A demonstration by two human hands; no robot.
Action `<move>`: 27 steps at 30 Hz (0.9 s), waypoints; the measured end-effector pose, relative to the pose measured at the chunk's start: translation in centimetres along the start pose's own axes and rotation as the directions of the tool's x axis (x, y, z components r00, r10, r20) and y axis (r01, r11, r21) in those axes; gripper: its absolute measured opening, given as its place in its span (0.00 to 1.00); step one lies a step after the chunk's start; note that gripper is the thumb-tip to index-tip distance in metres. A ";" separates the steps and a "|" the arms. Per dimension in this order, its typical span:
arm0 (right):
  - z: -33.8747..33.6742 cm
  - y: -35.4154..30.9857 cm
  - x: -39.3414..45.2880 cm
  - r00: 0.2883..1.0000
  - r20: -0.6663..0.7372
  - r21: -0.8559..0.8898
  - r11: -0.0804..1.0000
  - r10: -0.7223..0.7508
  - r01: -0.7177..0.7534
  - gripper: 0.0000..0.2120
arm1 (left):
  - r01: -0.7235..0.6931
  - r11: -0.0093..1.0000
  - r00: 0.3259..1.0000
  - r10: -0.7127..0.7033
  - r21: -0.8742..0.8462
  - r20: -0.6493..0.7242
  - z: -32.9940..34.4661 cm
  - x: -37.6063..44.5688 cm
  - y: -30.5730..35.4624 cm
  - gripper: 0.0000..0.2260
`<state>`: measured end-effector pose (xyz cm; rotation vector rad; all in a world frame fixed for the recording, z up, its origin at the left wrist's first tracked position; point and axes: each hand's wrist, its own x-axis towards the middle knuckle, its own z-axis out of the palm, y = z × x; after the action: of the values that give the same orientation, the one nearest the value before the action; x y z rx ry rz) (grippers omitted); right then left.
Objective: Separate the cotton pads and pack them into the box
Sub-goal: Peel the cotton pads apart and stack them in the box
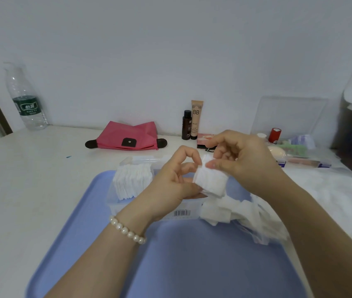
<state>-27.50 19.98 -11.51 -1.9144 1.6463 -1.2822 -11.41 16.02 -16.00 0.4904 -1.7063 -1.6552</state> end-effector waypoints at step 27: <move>1.6 1.5 -0.8 0.756 0.298 -0.763 0.621 0.582 -0.177 0.18 | 0.058 0.997 0.886 -0.079 -0.060 -0.457 -1.0 0.8 0.0 0.20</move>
<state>-27.14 19.78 -13.76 -1.8103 2.2207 0.1321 -11.27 14.72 -15.85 0.8552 -1.3090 -1.4723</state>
